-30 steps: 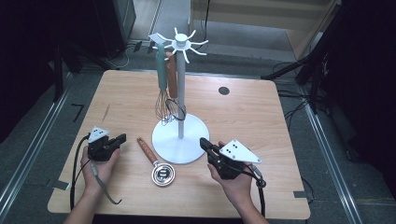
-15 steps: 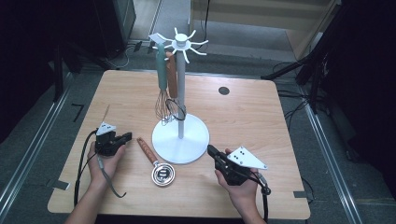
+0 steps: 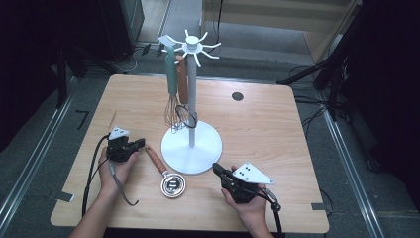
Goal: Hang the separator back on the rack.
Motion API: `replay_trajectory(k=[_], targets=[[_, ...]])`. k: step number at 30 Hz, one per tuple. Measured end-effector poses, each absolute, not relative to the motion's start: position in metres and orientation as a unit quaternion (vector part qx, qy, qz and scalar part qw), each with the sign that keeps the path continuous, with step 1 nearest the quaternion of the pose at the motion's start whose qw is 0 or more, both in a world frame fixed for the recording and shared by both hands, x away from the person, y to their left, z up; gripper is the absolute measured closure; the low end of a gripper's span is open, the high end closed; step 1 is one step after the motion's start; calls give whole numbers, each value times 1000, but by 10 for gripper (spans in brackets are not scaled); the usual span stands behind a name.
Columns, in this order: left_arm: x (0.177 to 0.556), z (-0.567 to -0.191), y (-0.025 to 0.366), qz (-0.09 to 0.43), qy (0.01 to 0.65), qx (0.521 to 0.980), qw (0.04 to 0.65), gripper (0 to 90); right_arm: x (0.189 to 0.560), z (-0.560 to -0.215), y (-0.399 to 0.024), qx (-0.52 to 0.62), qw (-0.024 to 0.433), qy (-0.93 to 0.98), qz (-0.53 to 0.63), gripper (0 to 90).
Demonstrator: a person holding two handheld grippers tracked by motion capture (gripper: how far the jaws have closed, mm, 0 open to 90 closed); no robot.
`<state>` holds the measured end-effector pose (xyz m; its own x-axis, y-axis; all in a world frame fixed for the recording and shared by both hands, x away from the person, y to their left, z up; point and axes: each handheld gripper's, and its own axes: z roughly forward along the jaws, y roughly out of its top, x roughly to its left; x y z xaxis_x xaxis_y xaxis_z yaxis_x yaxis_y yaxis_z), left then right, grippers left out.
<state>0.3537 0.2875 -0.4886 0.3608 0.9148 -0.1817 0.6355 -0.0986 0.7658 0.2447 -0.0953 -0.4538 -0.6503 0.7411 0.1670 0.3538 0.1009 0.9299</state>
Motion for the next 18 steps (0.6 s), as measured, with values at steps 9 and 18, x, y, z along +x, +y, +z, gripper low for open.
replay_trajectory(k=[9, 18], targets=[[355, -490, 281, 150, 539, 729, 395, 900, 241, -465, -79, 371, 146, 737, 546, 900], [343, -491, 280, 139, 532, 734, 398, 900, 230, -478, -48, 347, 99, 766, 532, 900]])
